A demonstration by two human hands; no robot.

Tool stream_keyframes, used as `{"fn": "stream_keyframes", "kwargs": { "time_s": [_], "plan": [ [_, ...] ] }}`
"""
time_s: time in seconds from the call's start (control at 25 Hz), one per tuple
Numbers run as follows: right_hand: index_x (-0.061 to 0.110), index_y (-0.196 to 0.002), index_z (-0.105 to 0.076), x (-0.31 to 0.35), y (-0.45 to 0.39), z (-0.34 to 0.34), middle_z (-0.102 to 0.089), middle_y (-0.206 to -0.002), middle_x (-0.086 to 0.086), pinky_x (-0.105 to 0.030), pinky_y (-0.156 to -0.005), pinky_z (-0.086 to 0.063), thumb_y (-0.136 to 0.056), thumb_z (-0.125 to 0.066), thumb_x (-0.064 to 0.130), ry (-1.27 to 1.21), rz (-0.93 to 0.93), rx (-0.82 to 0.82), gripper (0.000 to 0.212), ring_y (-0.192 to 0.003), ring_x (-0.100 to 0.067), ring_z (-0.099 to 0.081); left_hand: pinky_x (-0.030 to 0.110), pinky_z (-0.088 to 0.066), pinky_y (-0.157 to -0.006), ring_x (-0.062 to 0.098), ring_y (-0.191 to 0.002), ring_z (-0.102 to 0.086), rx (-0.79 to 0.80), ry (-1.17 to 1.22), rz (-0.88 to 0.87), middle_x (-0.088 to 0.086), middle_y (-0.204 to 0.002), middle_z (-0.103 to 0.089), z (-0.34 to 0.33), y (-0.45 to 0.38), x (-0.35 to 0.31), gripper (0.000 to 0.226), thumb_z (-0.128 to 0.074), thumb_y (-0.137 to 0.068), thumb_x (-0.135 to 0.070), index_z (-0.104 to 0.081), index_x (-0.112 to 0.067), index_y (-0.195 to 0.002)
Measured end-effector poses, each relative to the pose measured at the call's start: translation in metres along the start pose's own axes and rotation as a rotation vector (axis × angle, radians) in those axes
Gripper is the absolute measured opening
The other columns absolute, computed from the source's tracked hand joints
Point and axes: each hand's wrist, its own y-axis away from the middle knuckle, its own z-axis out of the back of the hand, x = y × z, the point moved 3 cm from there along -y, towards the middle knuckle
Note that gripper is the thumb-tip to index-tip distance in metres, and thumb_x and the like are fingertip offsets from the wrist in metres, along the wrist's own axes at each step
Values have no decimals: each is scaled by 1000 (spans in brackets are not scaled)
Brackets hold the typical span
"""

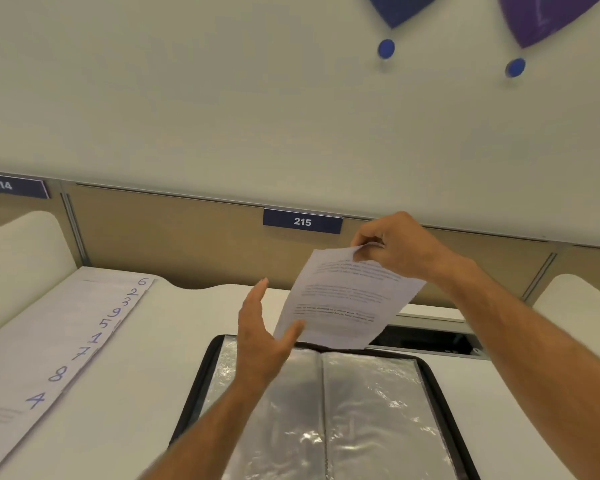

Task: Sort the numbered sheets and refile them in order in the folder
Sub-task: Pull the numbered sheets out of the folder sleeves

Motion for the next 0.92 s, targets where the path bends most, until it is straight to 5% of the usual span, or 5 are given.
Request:
{"fn": "stream_keyframes", "kwargs": {
  "time_s": [0.24,0.4,0.6,0.76,0.92],
  "plan": [
    [20,-95,-76,45,2,-11,-75,-95,12,-31,-88,-58,-87,-77,17,-94,43,29,9,-90,-4,-70,20,-53,-62,16,-75,-70,12,151,40,-9,-82,-74,48,10,-14,12,-73,-88,-31,-73,-20,-89],
    [18,-129,-62,52,13,-29,-67,-122,3,-39,-101,-42,-71,-86,45,78,-65,-486,68,-114,-17,-59,42,-59,-63,22,-70,-70,-29,158,95,-1,-76,-74,87,10,-12,19,-66,-86,-34,-72,-17,-82],
    [22,-136,-49,58,46,-154,-65,-130,2,-41,-86,-57,-52,-93,55,-1149,-583,-245,101,-112,-20,-66,47,-62,-69,23,-73,-73,-57,111,195,2,-82,-76,152,7,0,11,-68,-95,-18,-71,-11,-86],
    [9,-118,-64,105,39,-233,-75,-111,-8,-47,-80,-61,-83,-78,8,-1348,-665,-166,38,-95,-24,-74,45,-62,-71,20,-73,-74,1,-38,306,0,-82,-77,215,3,20,8,-69,-94,-20,-71,-14,-89],
    [10,-110,-68,174,16,-284,-77,-107,-5,-51,-85,-60,-89,-66,-6,-1382,-700,-9,27,-94,-26,-75,35,-59,-68,17,-71,-73,-77,-231,397,-2,-77,-75,294,2,47,9,-72,-91,-22,-73,-18,-84]
  ]
}}
